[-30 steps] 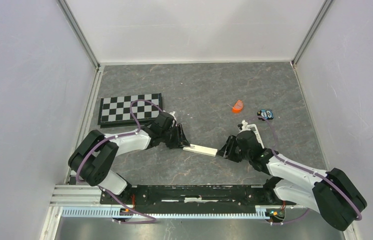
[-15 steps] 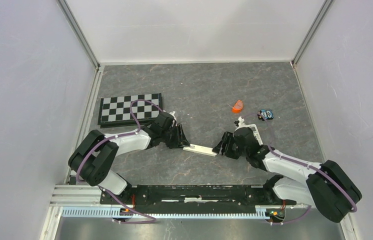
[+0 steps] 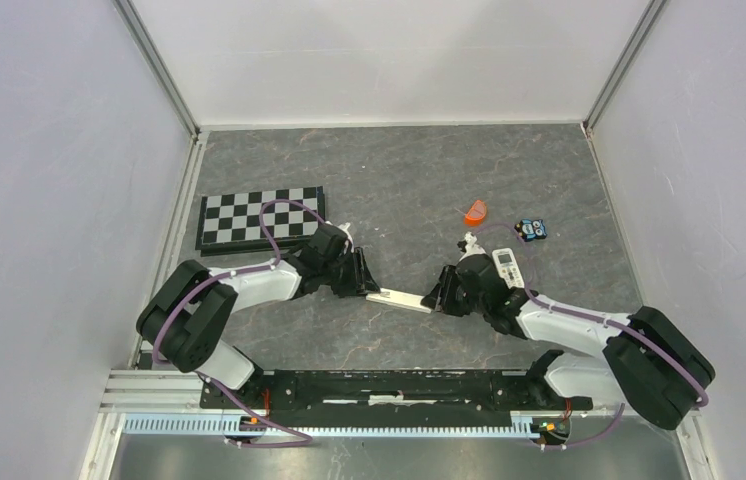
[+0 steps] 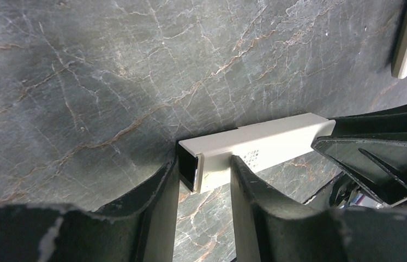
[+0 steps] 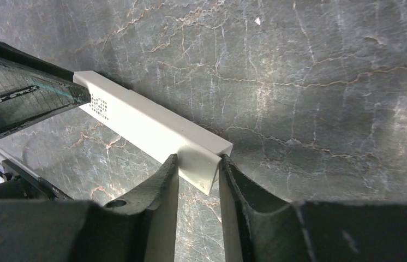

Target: Load the batteries into the remote control

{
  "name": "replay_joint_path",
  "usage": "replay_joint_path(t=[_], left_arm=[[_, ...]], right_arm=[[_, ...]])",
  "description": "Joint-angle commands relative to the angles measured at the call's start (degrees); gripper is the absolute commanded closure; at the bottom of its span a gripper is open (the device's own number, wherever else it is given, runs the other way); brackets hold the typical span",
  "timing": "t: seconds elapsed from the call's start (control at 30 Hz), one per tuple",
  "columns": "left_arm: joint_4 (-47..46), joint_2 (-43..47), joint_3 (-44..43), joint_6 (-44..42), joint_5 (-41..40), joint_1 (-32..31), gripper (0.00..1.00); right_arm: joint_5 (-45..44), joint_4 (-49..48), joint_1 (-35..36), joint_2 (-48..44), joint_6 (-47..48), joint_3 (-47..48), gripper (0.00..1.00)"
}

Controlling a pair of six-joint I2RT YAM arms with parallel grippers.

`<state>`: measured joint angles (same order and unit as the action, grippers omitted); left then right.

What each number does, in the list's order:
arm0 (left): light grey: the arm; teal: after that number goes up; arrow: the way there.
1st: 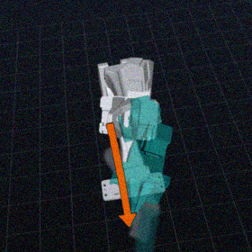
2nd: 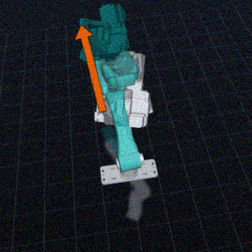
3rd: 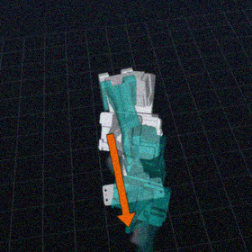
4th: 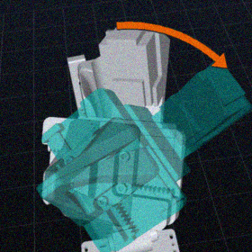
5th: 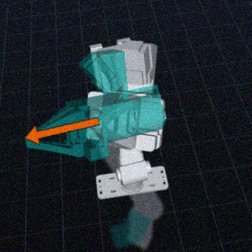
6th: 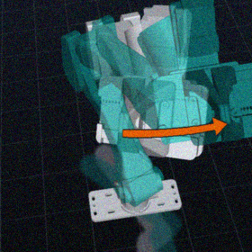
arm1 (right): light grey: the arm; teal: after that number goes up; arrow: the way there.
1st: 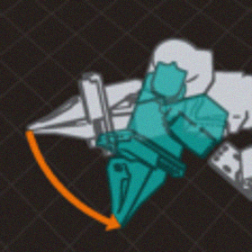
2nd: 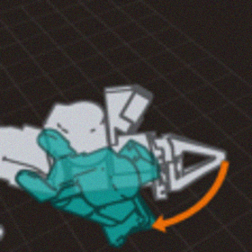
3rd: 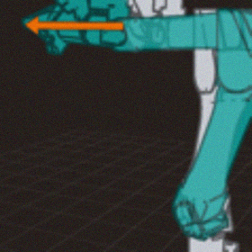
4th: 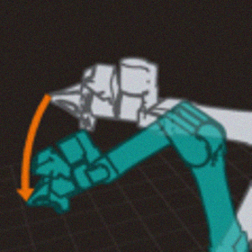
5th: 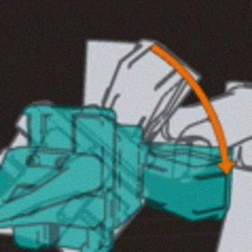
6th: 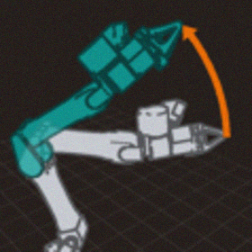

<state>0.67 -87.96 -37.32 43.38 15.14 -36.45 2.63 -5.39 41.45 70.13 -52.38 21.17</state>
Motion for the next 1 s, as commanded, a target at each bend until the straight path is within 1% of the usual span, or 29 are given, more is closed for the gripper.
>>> replay_joint_path(t=[0.0,0.07,0.13,0.27,0.37,0.4,0.8,0.97], left_arm=[[6.5,-3.8,3.8,-5.1,-6.9,-0.4,0.57],[6.3,-3.8,3.9,-5.1,-6.9,-0.4,0.58],[6.1,-3.6,4.2,-5.1,-6.9,-0.4,0.58],[5.7,-3.7,4.5,-5.0,-6.8,-0.4,0.59],[5.4,-3.8,4.7,-5.0,-6.7,-0.4,0.59],[5.2,-3.8,4.8,-5.0,-6.5,-0.4,0.6],[3.4,-4.0,5.6,-4.8,-5.2,-0.4,0.64],[2.8,-3.9,6.0,-4.8,-4.4,-0.4,0.67]], right_arm=[[-3.3,3.1,0.7,0.9,0.7,-1.7,0.69],[-5.0,4.1,0.7,0.0,0.6,-2.3,0.7],[-6.9,6.0,0.7,-1.2,1.0,-2.4,0.69],[-10.7,10.7,0.7,-3.6,2.0,-1.5,0.56],[-11.4,12.1,0.7,-4.3,2.6,-0.4,0.54],[-11.3,12.2,0.7,-4.1,2.8,0.0,0.54],[-9.9,12.1,3.1,-3.1,-0.7,1.5,0.75],[-8.6,9.5,4.3,-1.5,-3.8,1.0,0.8]])
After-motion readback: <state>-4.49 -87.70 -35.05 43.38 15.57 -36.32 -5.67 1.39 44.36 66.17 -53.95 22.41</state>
